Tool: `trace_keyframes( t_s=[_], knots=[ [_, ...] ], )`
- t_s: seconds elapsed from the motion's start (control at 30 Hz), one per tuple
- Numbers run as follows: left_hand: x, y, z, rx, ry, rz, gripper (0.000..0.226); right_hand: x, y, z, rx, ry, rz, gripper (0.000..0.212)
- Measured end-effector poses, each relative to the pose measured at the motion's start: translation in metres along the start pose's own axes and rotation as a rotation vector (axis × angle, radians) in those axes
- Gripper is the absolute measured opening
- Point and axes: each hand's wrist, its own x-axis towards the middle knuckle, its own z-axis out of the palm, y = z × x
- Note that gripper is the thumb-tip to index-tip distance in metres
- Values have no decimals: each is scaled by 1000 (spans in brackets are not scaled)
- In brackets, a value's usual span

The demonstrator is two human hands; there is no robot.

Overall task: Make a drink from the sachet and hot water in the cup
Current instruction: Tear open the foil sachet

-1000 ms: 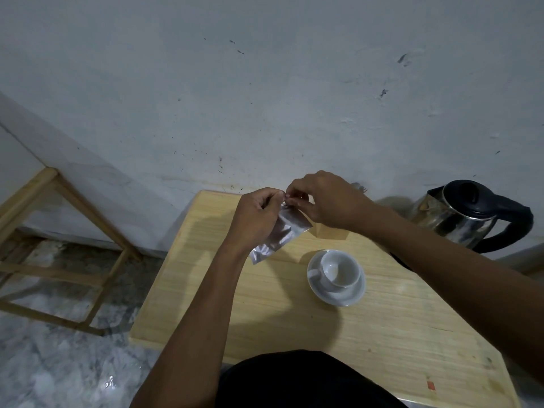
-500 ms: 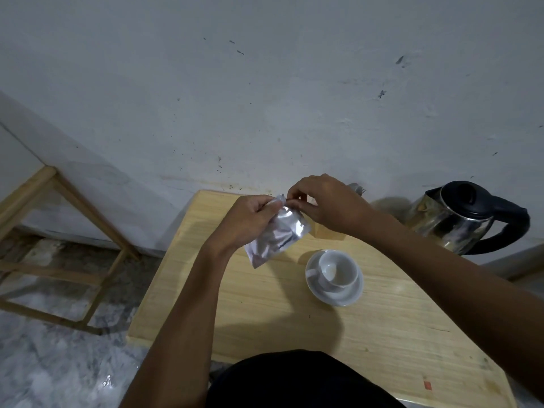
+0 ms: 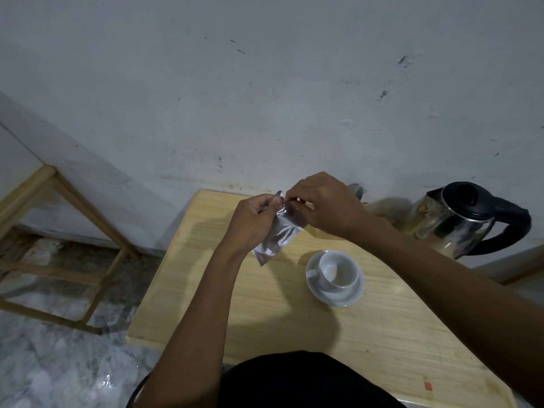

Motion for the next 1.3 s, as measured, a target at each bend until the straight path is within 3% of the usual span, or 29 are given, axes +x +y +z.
trace_keyframes(
  t_s=[0.27, 0.47, 0.7, 0.83, 0.97, 1.1, 1.3],
  knots=[
    [2, -3, -16, 38, -150, 27, 21, -6, 1, 10, -17, 107, 3, 9],
    [8, -5, -16, 0, -71, 78, 23, -3, -3, 17, 49, 139, 16, 12],
    [13, -15, -25, -78, -29, 41, 22, -5, -12, 24, -6, 264, -128, 17],
    [19, -16, -36, -64, -29, 64, 22, -11, -21, 24, 49, 306, -131, 33],
    [19, -23, -34, -95, -18, 83, 24, -22, -25, 26, 79, 404, -65, 4],
    [18, -29, -30, -126, -38, 95, 24, -40, -36, 30, 187, 506, 70, 4],
    [15, -34, -21, -142, -8, 70, 23, -63, -56, 35, 405, 717, 465, 6]
  ],
)
